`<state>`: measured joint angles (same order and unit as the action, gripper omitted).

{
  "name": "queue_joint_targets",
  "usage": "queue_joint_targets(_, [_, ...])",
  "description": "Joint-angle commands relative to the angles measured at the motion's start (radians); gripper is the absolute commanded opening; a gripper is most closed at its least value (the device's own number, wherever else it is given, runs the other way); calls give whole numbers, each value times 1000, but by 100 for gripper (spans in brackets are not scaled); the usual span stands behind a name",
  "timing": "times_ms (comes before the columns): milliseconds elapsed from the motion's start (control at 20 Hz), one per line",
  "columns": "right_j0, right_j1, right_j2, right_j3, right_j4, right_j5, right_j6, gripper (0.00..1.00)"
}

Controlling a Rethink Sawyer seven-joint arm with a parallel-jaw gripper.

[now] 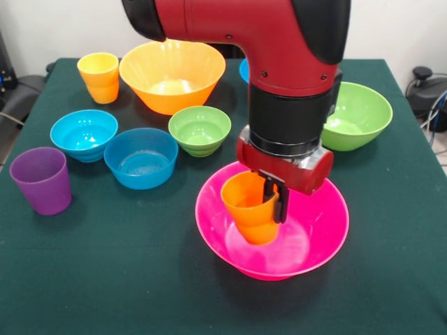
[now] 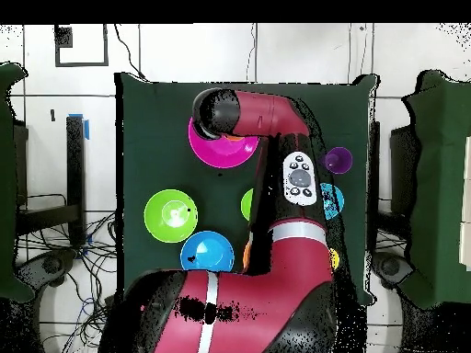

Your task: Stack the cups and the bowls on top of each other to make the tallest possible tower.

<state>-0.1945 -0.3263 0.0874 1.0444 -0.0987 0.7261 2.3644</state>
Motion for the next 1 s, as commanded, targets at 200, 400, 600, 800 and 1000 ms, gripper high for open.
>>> queue_joint_targets(200, [27,33,93,68,-80,-32,-164,0])
queue_joint_targets(400, [17,41,98,63,-83,-30,-185,0])
queue_joint_targets(600, [12,38,104,82,-81,-41,-184,0])
queue_joint_targets(800, [6,38,110,93,-81,-51,-188,0])
queue_joint_targets(1000, [0,42,118,96,-80,-60,-193,0])
